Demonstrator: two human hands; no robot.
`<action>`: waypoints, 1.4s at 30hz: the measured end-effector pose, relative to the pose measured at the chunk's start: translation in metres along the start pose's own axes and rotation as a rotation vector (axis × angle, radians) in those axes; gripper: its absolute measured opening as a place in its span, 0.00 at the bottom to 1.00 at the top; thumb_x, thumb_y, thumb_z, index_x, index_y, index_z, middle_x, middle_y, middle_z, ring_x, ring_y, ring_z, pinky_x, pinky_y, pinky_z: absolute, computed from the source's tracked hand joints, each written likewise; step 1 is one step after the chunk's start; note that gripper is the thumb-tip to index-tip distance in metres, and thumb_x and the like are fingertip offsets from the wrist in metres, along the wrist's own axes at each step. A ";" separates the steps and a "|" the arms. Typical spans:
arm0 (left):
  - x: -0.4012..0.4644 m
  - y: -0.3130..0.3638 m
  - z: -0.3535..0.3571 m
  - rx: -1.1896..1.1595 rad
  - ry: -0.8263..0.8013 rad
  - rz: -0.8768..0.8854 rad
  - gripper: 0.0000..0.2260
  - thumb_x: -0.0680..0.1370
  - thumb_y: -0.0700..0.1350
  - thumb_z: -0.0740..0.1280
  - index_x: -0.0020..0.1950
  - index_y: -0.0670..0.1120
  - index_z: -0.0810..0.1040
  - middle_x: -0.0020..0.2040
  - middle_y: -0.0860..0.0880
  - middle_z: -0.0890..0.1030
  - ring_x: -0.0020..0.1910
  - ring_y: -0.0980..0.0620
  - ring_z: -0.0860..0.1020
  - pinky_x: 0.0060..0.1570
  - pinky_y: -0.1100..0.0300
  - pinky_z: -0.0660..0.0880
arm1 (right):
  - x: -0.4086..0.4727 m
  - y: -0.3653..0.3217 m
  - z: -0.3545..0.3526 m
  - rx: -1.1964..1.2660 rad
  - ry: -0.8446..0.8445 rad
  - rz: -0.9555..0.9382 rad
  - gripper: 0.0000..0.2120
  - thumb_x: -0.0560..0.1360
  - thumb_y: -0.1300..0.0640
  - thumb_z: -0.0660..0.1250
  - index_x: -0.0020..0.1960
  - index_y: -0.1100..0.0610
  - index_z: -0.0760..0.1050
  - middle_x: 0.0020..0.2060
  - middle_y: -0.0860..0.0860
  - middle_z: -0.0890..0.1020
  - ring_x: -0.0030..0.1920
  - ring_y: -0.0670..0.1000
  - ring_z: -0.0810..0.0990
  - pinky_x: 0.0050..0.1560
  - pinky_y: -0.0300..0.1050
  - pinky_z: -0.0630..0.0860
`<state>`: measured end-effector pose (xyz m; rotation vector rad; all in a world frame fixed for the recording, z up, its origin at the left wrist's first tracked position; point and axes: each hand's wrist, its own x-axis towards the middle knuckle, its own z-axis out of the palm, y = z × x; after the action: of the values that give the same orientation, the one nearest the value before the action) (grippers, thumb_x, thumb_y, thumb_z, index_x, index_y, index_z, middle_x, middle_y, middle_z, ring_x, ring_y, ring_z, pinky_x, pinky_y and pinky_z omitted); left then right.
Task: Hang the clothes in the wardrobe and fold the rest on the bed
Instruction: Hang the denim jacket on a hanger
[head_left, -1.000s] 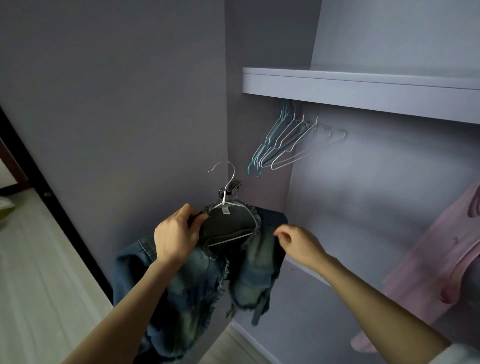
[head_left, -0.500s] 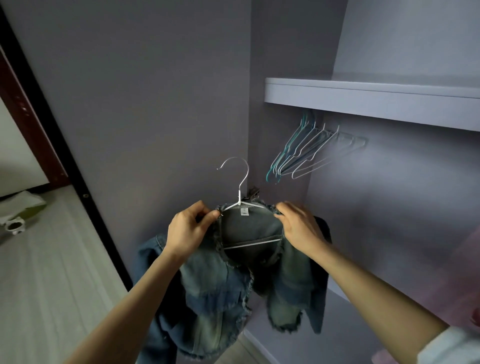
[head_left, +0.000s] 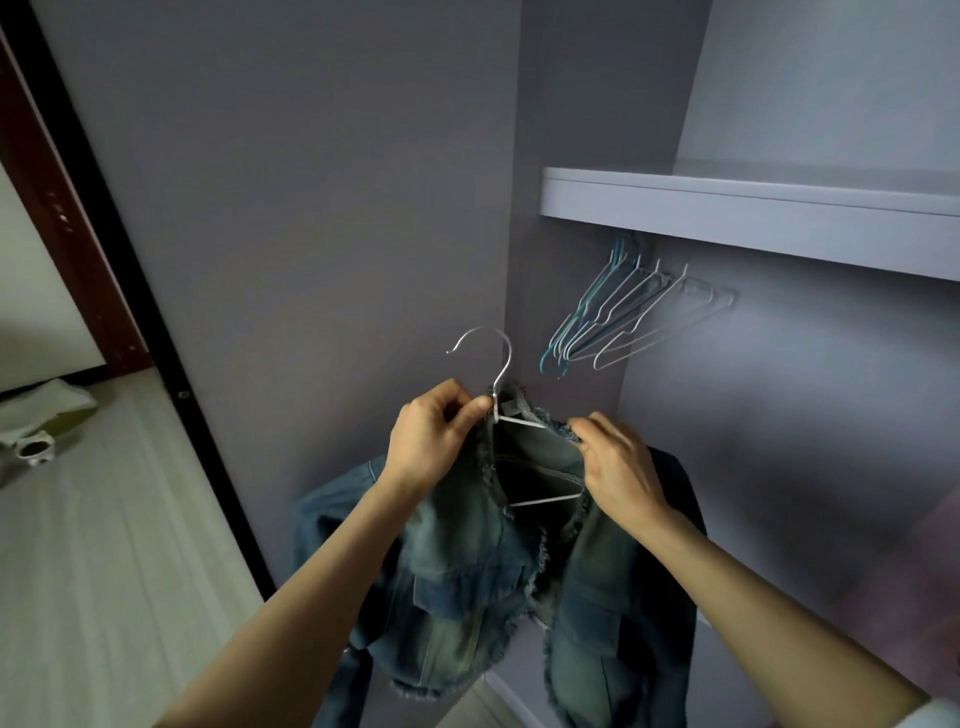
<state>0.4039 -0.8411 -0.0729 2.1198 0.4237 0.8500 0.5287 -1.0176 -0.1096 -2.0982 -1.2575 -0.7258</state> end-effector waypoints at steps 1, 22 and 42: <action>0.002 0.001 -0.003 0.072 -0.027 0.002 0.12 0.76 0.53 0.67 0.35 0.50 0.73 0.29 0.53 0.73 0.32 0.51 0.72 0.39 0.55 0.70 | 0.001 0.003 -0.001 0.014 0.021 0.032 0.12 0.64 0.80 0.67 0.44 0.69 0.78 0.34 0.60 0.78 0.30 0.61 0.75 0.29 0.52 0.74; 0.014 -0.028 -0.022 0.059 0.094 0.079 0.16 0.81 0.50 0.59 0.33 0.50 0.64 0.29 0.53 0.69 0.31 0.49 0.69 0.34 0.53 0.64 | -0.017 0.109 -0.081 -0.191 0.282 0.488 0.07 0.70 0.76 0.61 0.45 0.71 0.75 0.41 0.69 0.75 0.40 0.69 0.76 0.41 0.60 0.72; 0.009 0.059 0.100 0.493 -0.146 0.531 0.30 0.76 0.60 0.64 0.74 0.49 0.64 0.70 0.47 0.67 0.69 0.45 0.66 0.71 0.42 0.54 | -0.030 0.087 -0.107 -0.148 0.277 0.421 0.09 0.71 0.72 0.65 0.50 0.67 0.79 0.44 0.64 0.81 0.44 0.64 0.80 0.45 0.56 0.74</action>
<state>0.4806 -0.9286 -0.0694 2.8001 -0.0259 0.9380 0.5784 -1.1454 -0.0746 -2.1868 -0.6031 -0.8946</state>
